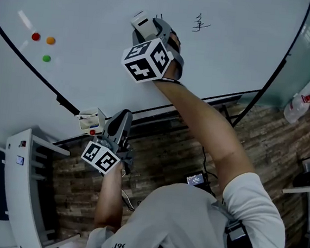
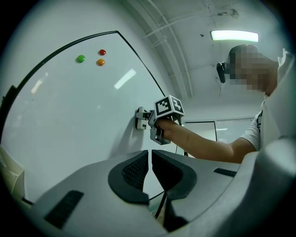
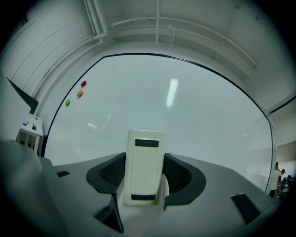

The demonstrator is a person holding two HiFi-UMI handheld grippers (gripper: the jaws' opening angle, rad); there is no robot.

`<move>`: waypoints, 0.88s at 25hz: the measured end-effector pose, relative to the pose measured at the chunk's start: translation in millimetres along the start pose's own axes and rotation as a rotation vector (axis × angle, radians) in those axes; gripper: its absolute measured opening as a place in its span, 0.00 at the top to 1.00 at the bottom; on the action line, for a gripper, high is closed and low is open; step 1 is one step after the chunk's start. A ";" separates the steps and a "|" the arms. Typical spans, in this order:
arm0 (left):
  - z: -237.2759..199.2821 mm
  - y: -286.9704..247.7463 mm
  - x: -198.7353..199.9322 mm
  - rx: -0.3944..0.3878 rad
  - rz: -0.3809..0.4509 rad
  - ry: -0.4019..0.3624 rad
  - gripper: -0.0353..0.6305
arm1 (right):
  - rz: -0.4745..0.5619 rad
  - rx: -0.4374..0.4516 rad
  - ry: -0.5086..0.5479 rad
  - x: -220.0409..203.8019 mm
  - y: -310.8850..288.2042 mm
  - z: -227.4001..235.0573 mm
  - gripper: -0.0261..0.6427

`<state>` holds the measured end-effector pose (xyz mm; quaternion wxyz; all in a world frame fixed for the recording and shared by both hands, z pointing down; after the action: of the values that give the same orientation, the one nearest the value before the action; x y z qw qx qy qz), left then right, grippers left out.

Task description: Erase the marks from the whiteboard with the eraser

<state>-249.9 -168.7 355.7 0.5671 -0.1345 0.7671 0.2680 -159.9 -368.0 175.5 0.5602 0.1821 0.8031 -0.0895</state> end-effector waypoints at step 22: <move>30.6 -45.7 -21.3 -0.055 -0.042 0.013 0.92 | -0.017 -0.066 -0.023 -34.5 12.6 77.5 0.56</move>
<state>-195.3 -190.9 357.4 0.5638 -0.1678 0.7602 0.2759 -77.1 -390.0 180.8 0.5741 0.1557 0.8008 -0.0699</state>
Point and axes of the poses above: the fingertips, and each gripper's own axes: y backward along the fingers, z to its right, x out of its top, the point moved 4 cm from there along y, backward along the fingers, and after that the axes turned 5 degrees about -y, right-handed, at the moved point
